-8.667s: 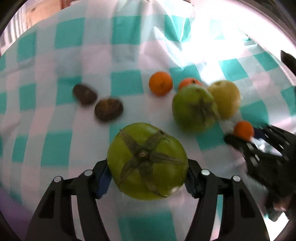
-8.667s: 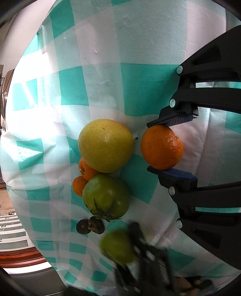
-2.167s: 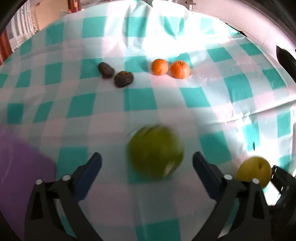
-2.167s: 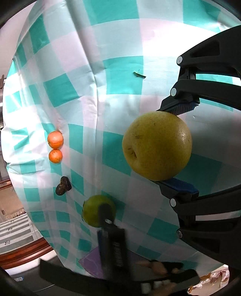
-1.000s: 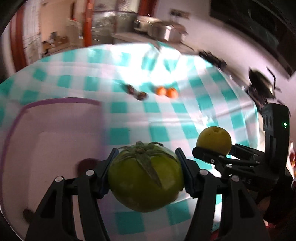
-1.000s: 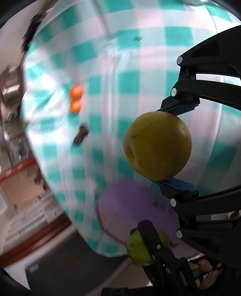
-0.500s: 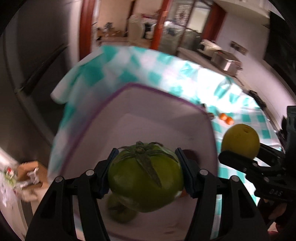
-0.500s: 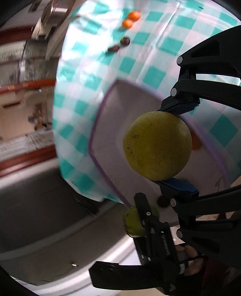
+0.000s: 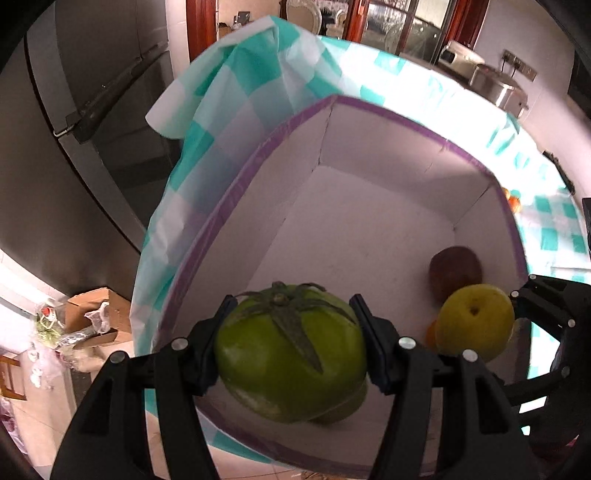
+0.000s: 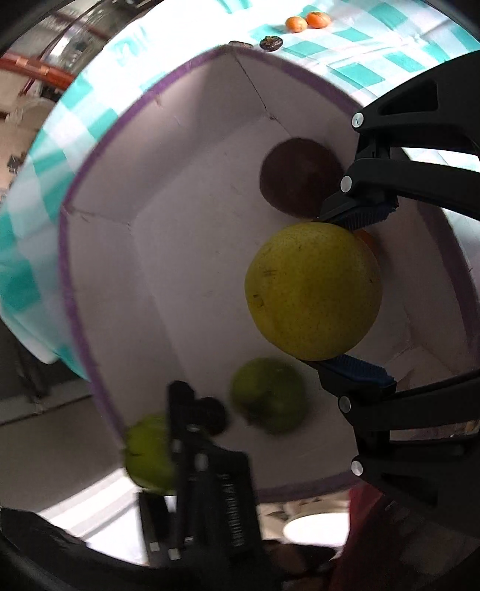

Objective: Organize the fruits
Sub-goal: 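Carry the green tomato and yellow pear over the white box, then open both tools to drop the tomato and pear into the box, then move both tools back over the remaining fruits on the tablecloth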

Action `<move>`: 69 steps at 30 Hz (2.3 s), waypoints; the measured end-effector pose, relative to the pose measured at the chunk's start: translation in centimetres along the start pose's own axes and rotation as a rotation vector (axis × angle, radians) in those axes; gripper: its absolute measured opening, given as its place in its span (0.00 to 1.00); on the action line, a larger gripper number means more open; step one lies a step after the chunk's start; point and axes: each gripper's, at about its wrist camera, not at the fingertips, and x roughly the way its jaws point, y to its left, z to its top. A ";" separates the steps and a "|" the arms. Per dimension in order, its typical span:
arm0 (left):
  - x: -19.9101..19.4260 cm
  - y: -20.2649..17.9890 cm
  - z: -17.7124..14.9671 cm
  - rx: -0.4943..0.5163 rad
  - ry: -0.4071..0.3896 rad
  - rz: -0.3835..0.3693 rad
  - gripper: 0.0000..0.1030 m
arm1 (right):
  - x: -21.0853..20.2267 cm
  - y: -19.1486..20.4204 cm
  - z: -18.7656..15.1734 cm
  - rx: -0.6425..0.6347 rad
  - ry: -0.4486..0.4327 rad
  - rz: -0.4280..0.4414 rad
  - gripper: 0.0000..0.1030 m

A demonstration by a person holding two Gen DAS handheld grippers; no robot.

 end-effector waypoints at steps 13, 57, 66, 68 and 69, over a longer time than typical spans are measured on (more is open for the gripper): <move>1.6 -2.3 -1.4 0.193 -0.033 0.113 0.61 | 1.5 1.4 -0.9 -0.085 0.049 -0.078 0.57; -2.1 -16.9 7.0 0.130 -0.350 0.185 0.98 | -5.4 -20.7 -13.5 0.519 -0.381 -0.185 0.77; 1.7 -29.8 8.5 0.332 -0.234 -0.045 0.98 | -1.0 -35.0 -18.6 0.766 -0.277 -0.283 0.77; 2.9 -32.4 8.0 0.390 -0.196 -0.095 0.98 | 0.0 -37.2 -18.0 0.722 -0.265 -0.301 0.77; 3.4 -33.6 7.6 0.416 -0.175 -0.115 0.98 | 0.5 -38.2 -17.6 0.699 -0.263 -0.306 0.76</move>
